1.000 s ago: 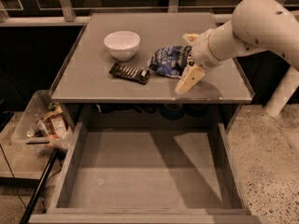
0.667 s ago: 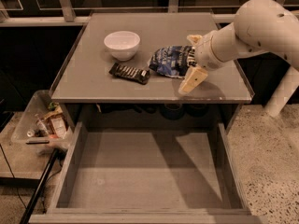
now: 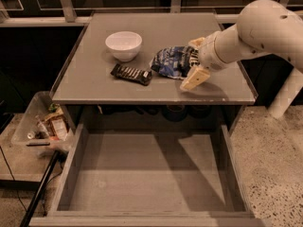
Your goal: Place blue chip bag into top drawer
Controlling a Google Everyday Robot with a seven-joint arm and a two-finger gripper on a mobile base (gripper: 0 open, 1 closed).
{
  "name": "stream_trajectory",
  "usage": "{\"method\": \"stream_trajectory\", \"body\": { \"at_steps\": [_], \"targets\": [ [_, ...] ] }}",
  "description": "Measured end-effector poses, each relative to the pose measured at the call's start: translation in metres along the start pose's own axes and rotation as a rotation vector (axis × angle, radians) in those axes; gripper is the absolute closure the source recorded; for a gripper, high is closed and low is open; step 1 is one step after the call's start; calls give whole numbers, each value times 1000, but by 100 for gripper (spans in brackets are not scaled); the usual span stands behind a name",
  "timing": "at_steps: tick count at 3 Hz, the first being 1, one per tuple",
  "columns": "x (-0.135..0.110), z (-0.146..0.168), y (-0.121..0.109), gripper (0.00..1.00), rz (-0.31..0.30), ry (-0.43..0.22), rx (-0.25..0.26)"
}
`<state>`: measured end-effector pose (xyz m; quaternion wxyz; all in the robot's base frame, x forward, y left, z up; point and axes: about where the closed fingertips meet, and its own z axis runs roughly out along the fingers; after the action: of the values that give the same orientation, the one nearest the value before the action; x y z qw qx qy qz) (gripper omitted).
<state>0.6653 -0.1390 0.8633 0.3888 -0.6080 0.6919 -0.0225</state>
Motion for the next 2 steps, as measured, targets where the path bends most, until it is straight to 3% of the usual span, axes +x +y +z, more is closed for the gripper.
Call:
{"method": "stream_trajectory", "body": {
  "at_steps": [2],
  "targets": [
    [0,0,0,65,0,0,0]
  ]
}}
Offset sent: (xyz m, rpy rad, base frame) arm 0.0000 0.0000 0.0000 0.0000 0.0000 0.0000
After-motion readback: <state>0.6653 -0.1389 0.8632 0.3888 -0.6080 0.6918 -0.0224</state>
